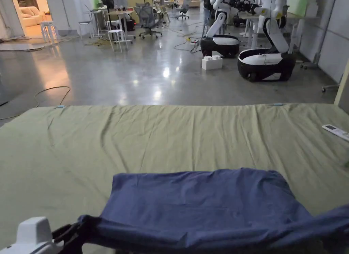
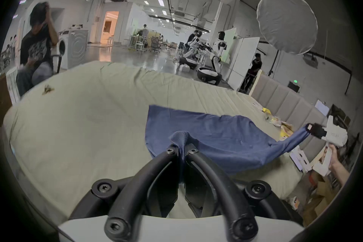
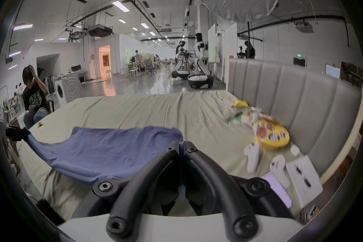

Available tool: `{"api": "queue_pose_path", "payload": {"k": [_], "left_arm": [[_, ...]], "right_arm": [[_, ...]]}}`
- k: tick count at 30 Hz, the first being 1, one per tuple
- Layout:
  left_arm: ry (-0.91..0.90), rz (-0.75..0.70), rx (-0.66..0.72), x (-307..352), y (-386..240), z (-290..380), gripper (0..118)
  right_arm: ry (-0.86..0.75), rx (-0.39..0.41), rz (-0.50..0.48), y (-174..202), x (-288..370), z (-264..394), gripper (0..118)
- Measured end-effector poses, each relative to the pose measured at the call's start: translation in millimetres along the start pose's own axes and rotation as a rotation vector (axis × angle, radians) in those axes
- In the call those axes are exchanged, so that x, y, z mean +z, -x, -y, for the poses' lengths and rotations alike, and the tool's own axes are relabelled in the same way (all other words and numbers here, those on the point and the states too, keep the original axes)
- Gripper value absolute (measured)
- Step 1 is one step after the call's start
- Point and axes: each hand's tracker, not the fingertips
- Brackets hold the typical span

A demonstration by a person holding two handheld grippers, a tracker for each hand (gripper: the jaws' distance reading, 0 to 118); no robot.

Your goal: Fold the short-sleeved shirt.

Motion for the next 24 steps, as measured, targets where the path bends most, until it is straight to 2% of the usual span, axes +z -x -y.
{"api": "queue_pose_path", "payload": {"k": [1, 2, 5, 7, 10, 13, 15, 16, 17, 18, 19, 20, 21, 24], "left_arm": [[0.022, -0.001, 0.018, 10, 2, 13, 5], [0.026, -0.009, 0.020, 21, 4, 26, 5], [0.088, -0.046, 0.020, 37, 11, 63, 5], [0.120, -0.054, 0.047, 38, 16, 81, 5], [0.181, -0.071, 0.065, 30, 23, 107, 5], [0.255, -0.072, 0.042, 20, 30, 123, 5], [0.257, -0.076, 0.038, 16, 35, 130, 5], [0.250, -0.084, 0.038, 15, 35, 130, 11], [0.246, -0.093, 0.049, 14, 35, 131, 23], [0.243, -0.101, 0.063, 14, 35, 131, 45], [0.243, -0.127, 0.064, 15, 36, 132, 73], [0.239, -0.144, 0.050, 17, 35, 131, 86], [0.237, -0.158, 0.045, 20, 35, 130, 93], [0.182, -0.162, 0.015, 38, 33, 116, 93]], "right_arm": [[0.046, -0.012, -0.009, -3, 9, 11, 4], [0.143, -0.094, -0.023, -6, 19, 25, 4], [0.146, -0.092, 0.006, -6, 49, 55, 4], [0.189, -0.141, 0.021, -7, 61, 74, 4], [0.239, -0.174, 0.032, -13, 63, 105, 4], [0.284, -0.167, 0.017, -11, 60, 125, 4], [0.303, -0.130, 0.027, -7, 57, 133, 4], [0.317, -0.117, 0.019, -7, 55, 137, 4], [0.322, -0.113, 0.010, -7, 53, 141, 5], [0.326, -0.103, 0.007, -7, 54, 143, 12], [0.340, -0.081, 0.010, -7, 52, 145, 43], [0.354, -0.068, 0.016, -7, 51, 147, 70], [0.363, -0.071, 0.014, -9, 50, 149, 83], [0.358, -0.085, 0.009, -12, 63, 143, 80]]}}
